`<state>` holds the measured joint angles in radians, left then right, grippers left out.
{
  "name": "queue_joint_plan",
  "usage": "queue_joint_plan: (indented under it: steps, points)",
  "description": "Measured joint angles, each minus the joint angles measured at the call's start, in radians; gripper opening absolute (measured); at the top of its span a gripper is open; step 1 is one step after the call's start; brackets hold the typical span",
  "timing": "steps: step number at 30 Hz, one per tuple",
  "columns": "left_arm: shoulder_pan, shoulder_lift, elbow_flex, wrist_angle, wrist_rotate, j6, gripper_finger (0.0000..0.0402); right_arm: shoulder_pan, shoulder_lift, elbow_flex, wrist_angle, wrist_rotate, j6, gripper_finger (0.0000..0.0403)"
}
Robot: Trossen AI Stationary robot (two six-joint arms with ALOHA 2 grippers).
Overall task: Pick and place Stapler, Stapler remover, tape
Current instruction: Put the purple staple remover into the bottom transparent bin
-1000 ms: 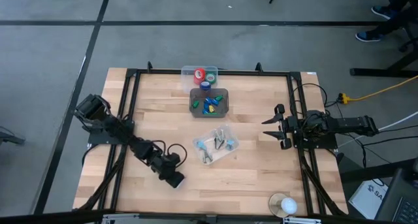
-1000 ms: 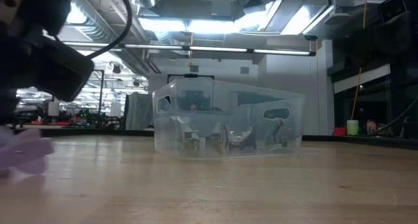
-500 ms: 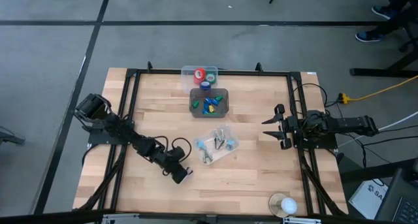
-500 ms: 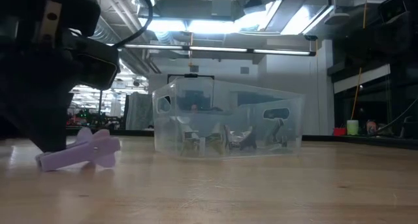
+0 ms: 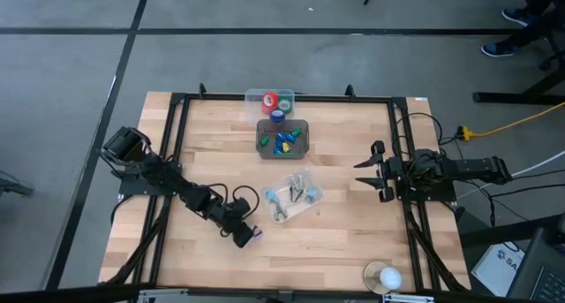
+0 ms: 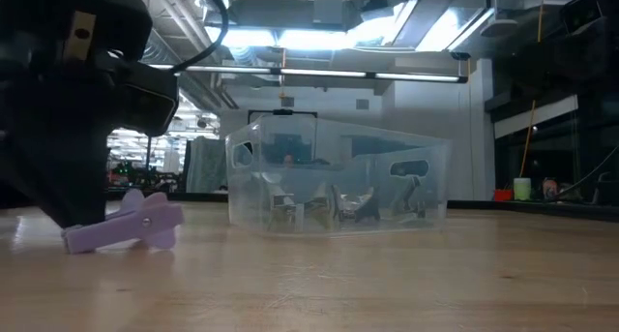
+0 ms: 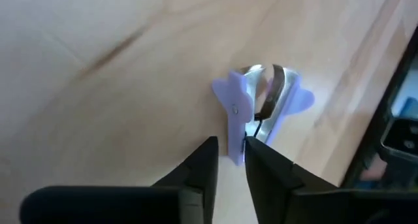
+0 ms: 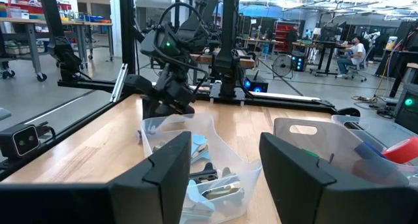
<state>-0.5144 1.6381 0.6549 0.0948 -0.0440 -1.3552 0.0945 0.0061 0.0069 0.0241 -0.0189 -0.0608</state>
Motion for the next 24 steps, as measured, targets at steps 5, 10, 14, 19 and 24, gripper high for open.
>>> queue_joint_plan:
  steps: [5,10,14,19,24]
  points:
    - [0.0,-0.004,-0.001,0.011,0.096,0.0,0.0093,0.0,0.0,0.0,0.0,0.0,0.0,0.0188]
    - [0.017,-0.005,-0.001,0.009,0.197,0.0,0.0099,0.0,0.0,0.0,0.0,0.0,0.0,0.0188]
    - [0.032,-0.006,-0.001,0.012,0.189,0.019,0.0096,0.0,0.0,0.0,0.0,0.0,0.0,0.0188]
    - [0.053,-0.006,0.0,0.013,0.182,0.046,0.0096,0.0,0.0,0.0,0.0,0.0,0.0,0.0188]
    - [0.066,-0.007,0.001,0.014,0.126,0.09,0.0097,0.0,0.0,0.0,0.0,0.0,0.0,0.0188]
